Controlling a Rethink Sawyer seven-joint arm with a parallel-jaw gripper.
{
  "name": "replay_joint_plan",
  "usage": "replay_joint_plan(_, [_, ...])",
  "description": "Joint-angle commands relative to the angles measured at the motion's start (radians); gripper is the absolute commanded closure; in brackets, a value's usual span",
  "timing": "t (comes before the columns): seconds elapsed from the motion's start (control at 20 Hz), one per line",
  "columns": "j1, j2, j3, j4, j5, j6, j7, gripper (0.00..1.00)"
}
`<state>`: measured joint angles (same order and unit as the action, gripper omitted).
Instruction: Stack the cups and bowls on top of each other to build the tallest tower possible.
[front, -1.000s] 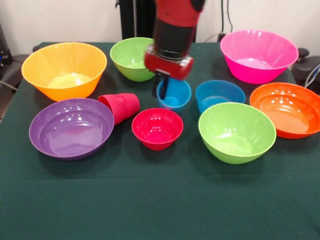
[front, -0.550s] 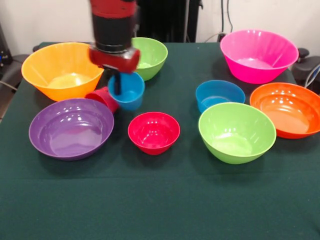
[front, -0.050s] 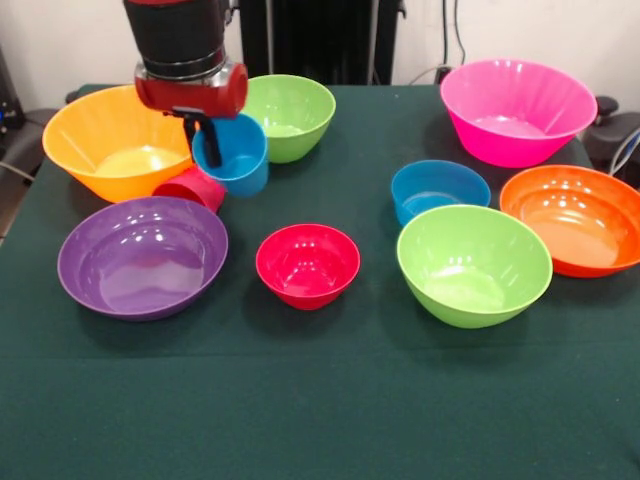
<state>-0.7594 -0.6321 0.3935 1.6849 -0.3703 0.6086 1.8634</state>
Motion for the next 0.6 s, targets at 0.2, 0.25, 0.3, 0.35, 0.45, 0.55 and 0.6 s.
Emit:
replay_joint_plan(0.2, [0.001,-0.058,0.243,0.036,0.078,0.102,-0.148,1.00])
replay_joint_plan(0.25, [0.002,-0.057,0.251,0.033,0.085,0.093,-0.137,1.00])
replay_joint_plan(0.3, [0.001,-0.062,0.258,0.038,0.085,0.078,-0.129,1.00])
replay_joint_plan(0.35, [0.003,-0.067,0.262,0.040,0.084,0.057,-0.114,1.00])
replay_joint_plan(0.45, [0.016,-0.068,0.257,0.024,0.068,0.031,-0.096,1.00])
replay_joint_plan(0.55, [0.046,-0.059,0.240,-0.019,0.035,0.010,-0.083,1.00])
replay_joint_plan(0.6, [0.050,-0.057,0.234,-0.026,0.024,0.002,-0.078,1.00])
